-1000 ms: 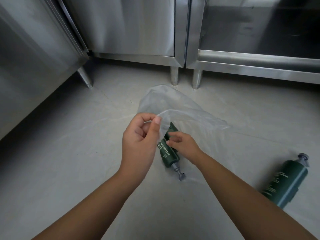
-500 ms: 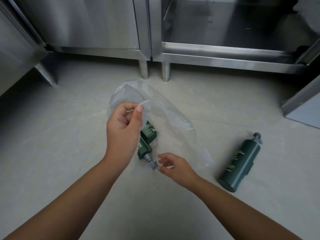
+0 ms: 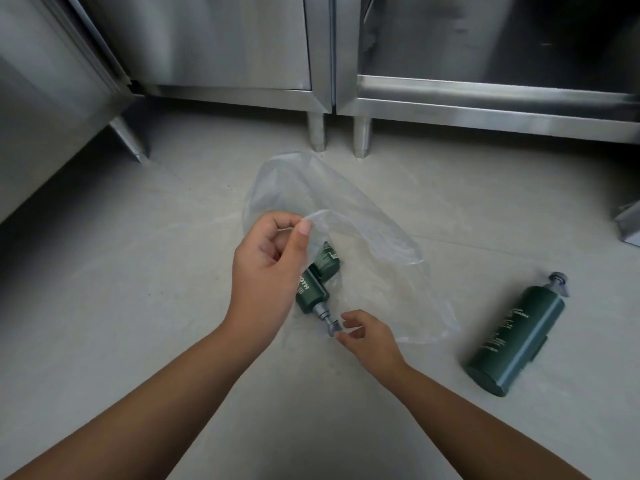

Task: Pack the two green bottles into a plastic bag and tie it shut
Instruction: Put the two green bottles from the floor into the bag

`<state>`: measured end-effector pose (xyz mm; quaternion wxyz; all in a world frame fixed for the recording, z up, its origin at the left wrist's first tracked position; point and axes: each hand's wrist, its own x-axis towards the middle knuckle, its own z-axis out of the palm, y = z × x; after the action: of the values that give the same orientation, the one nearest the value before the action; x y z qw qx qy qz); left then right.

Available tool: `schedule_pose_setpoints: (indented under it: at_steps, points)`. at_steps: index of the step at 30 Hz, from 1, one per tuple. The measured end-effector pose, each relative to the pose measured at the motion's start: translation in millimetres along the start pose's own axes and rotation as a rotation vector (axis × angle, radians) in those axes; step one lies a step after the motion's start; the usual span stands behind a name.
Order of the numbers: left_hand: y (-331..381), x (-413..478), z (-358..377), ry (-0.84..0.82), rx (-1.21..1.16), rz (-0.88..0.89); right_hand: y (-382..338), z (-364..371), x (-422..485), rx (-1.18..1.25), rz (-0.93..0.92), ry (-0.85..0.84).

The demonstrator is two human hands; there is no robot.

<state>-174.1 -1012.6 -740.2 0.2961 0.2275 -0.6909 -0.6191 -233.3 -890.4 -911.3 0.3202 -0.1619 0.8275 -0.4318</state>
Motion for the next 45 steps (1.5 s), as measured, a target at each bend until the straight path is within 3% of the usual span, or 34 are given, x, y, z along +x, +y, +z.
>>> schedule_pose_setpoints:
  at_steps: [10, 18, 27, 35, 40, 45]
  points:
    - [-2, 1, -18, -0.022, -0.043, -0.013, -5, 9, 9, -0.066, -0.049, 0.043]
    - [-3, 2, -23, -0.019, -0.053, -0.03, -36, 0, 16, 0.061, -0.071, 0.091]
    - [5, 2, -26, -0.013, -0.035, -0.028, -62, 21, 42, 0.081, 0.005, 0.099]
    - [4, -7, -16, -0.058, -0.028, -0.037, -48, 10, 29, 0.185, 0.037, 0.14]
    - [-1, -12, 4, -0.062, 0.003, -0.052, -32, -9, -2, 0.119, 0.003, 0.108]
    - [-9, -15, 30, -0.086, 0.067, -0.029, -9, -36, -38, 0.1, -0.072, 0.186]
